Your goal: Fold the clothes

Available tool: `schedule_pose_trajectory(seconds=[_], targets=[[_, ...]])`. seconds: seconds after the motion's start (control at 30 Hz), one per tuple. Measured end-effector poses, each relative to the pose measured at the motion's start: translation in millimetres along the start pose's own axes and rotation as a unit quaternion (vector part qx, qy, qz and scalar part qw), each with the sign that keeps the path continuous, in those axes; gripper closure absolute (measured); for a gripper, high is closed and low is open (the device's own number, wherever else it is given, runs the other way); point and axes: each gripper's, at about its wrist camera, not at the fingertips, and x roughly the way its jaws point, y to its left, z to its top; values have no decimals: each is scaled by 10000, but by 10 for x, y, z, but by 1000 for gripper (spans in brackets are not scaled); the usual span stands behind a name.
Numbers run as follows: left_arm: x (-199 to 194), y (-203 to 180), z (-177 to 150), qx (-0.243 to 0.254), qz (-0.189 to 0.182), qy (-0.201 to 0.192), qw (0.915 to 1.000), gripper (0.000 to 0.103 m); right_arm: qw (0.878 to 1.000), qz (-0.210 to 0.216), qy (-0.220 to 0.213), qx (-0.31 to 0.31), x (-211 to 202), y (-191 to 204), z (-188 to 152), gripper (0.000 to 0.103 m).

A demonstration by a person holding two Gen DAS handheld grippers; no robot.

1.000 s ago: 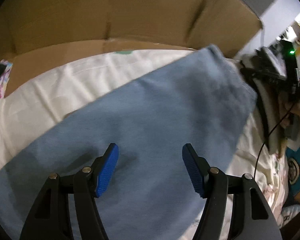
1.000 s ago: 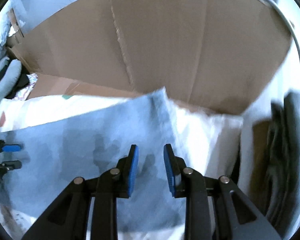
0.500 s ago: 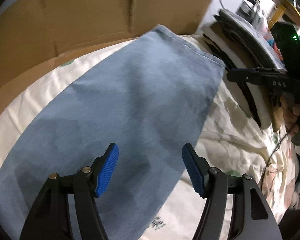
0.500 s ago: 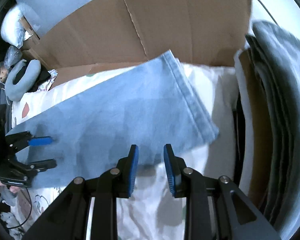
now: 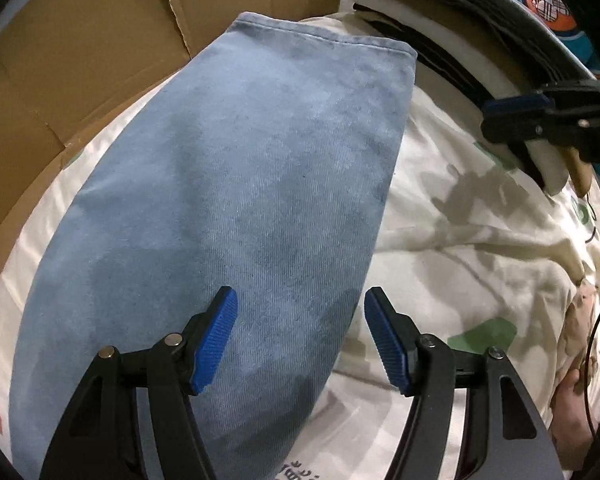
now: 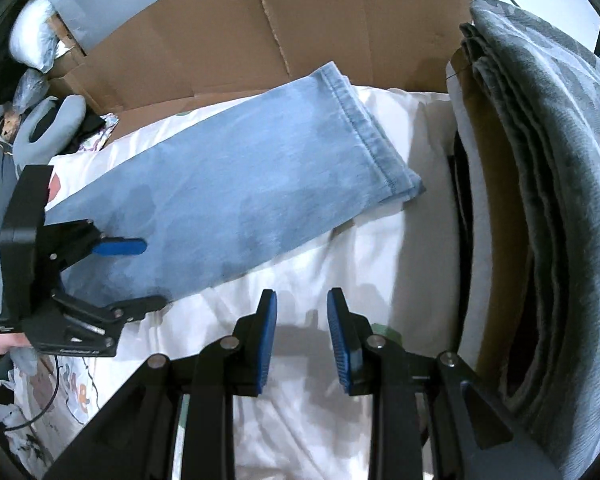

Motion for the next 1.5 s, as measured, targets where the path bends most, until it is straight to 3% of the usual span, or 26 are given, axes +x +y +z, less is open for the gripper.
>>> schedule_pose_trajectory(seconds=[0.13, 0.37, 0.53, 0.83, 1.0, 1.17, 1.3, 1.37, 1.4, 1.5], targets=[[63, -85, -35, 152, 105, 33, 9998, 36, 10000, 85, 42, -14, 61, 16, 8, 79], [152, -262, -85, 615, 647, 161, 9959, 36, 9998, 169, 56, -22, 168, -12, 54, 79], [133, -232, -126, 550, 727, 122, 9958, 36, 9968, 481, 38, 639, 295, -154, 93, 76], [32, -83, -327, 410, 796, 150, 9959, 36, 9936, 415, 51, 1053, 559, -261, 369, 72], [-32, -32, -370, 336, 800, 171, 9961, 36, 9913, 526, -334, 1161, 443, -237, 504, 73], [-42, -31, -388, 250, 799, 203, 9963, 36, 9910, 273, -541, 1191, 365, -286, 605, 73], [-17, -102, -427, 373, 1108, 308, 9927, 36, 9887, -18, -464, 1425, 402, -448, 656, 72], [-12, -130, -452, 368, 1142, 331, 9922, 36, 9894, -90, -464, 1375, 404, -465, 693, 81], [-10, -142, -465, 372, 1148, 342, 9921, 36, 9898, -127, -463, 1341, 404, -469, 712, 95], [4, -185, -500, 357, 1186, 379, 9916, 36, 9900, -181, -566, 1276, 325, -474, 771, 96]])
